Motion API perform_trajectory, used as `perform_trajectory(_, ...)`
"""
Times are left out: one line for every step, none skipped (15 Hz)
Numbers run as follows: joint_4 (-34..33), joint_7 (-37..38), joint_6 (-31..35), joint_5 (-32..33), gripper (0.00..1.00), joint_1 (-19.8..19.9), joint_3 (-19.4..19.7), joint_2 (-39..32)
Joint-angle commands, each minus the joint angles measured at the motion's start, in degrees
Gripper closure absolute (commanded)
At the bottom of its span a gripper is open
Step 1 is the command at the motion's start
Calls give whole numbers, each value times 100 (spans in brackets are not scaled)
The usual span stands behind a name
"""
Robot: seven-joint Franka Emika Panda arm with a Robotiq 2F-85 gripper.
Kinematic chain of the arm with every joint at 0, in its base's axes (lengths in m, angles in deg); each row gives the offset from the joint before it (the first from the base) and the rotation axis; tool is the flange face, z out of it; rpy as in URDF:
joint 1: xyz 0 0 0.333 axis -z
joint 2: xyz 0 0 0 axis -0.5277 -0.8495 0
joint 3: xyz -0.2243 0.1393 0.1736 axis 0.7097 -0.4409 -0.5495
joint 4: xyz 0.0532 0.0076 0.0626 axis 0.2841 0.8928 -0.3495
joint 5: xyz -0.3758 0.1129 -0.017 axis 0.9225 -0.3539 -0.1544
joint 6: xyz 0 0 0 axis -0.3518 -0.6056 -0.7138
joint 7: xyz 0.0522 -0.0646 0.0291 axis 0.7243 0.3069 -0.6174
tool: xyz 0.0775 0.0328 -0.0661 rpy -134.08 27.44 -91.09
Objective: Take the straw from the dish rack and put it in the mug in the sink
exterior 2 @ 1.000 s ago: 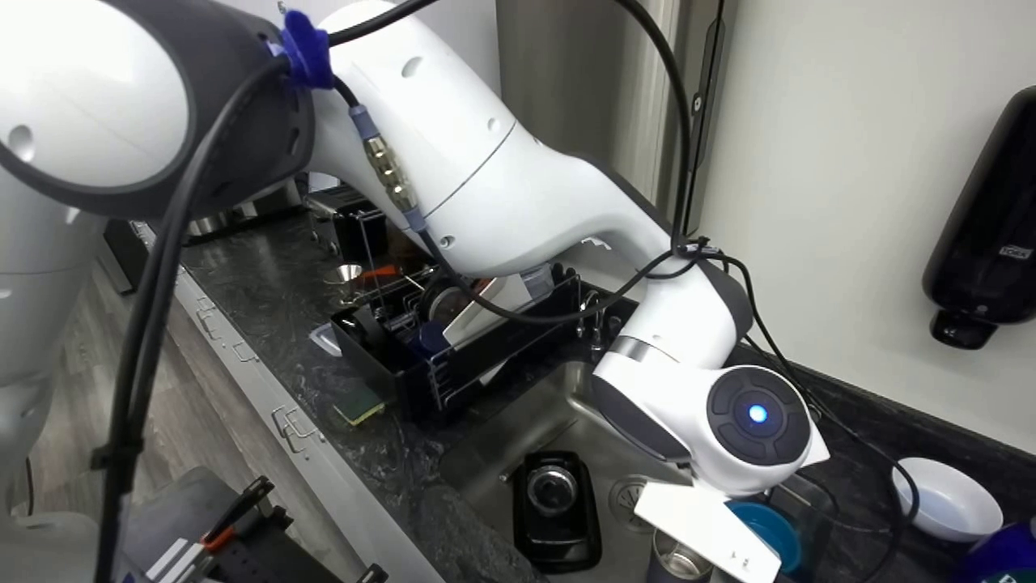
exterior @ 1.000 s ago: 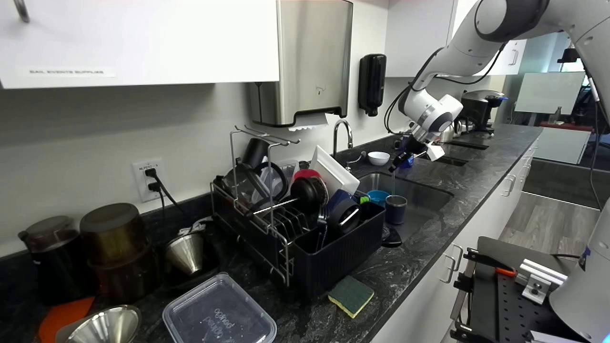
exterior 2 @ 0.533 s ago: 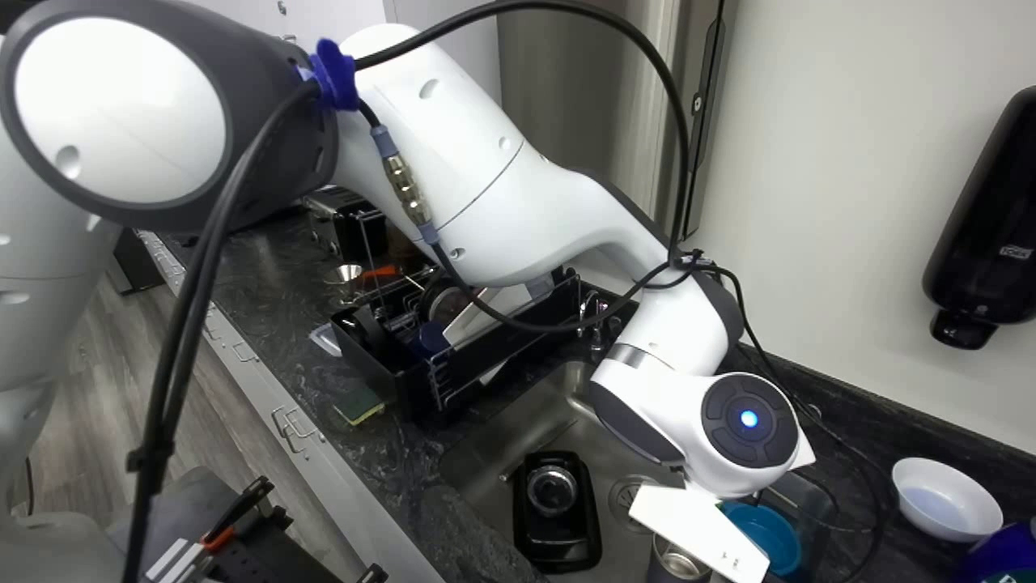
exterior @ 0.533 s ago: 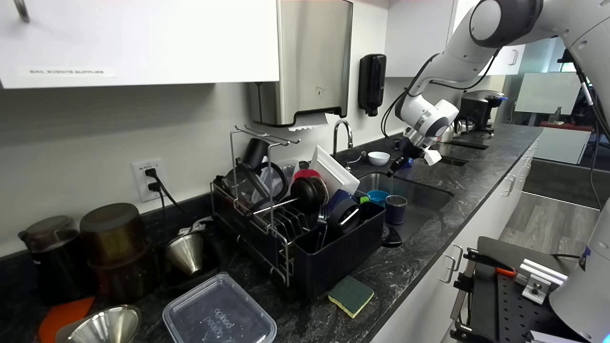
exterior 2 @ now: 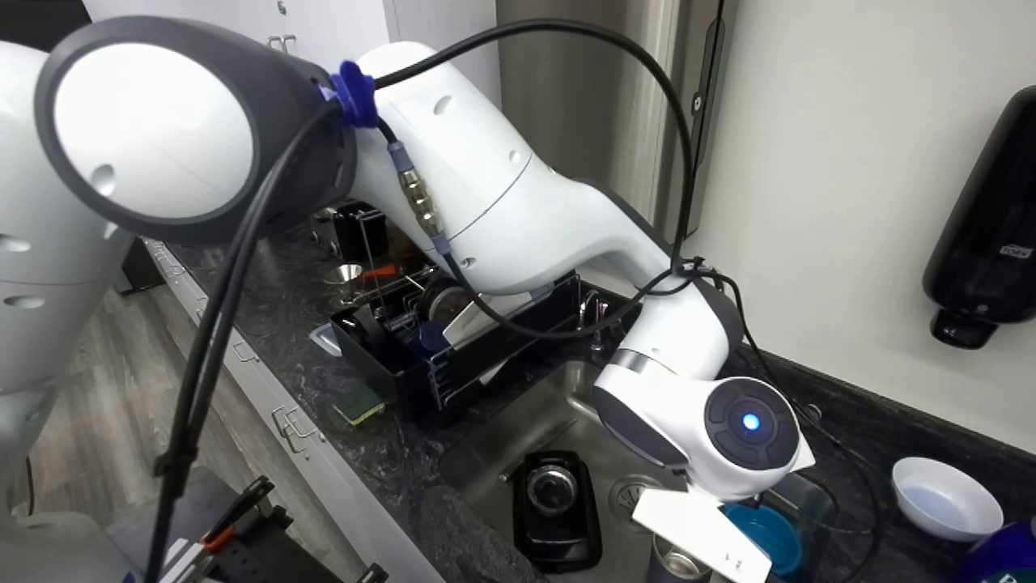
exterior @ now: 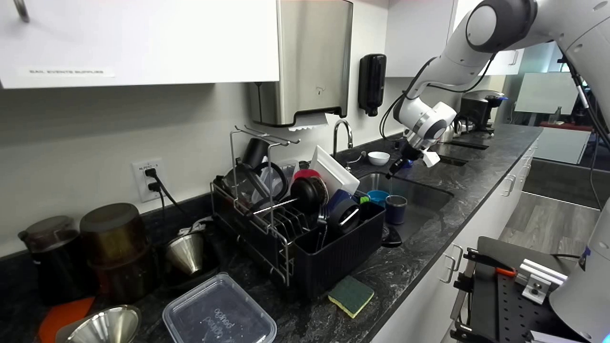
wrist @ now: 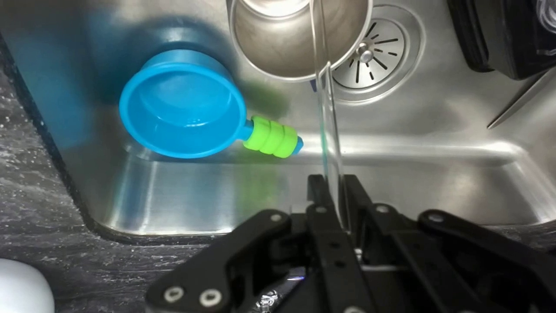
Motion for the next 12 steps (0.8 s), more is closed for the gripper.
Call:
perform_trajectory(-90, 146, 114, 134, 55, -3, -10, -69)
perform_trajectory(-92, 147, 117, 142, 47, -2, -10, -68)
perform_trajectory(-98, 152, 117, 150, 41, -1, -9, -71)
perform_trajectory(-98, 158, 117, 161, 33, -1, -7, -70)
perform_trajectory(-102, 164, 118, 169, 27, -1, -4, -73)
perform_trajectory(-101, 166, 117, 177, 19, 0, -2, -72)
perform_trajectory(-100, 170, 123, 192, 13, -3, 5, -73)
perform_trajectory(-93, 171, 136, 212, 5, -6, 13, -68)
perform_trajectory(-85, 179, 156, 244, 1, -11, 24, -63)
perform_trajectory(-78, 190, 176, 281, 0, -13, 32, -58)
perform_trajectory(-73, 202, 208, 317, 0, -12, 36, -53)
perform_trajectory(-70, 242, 255, 368, 0, -13, 42, -53)
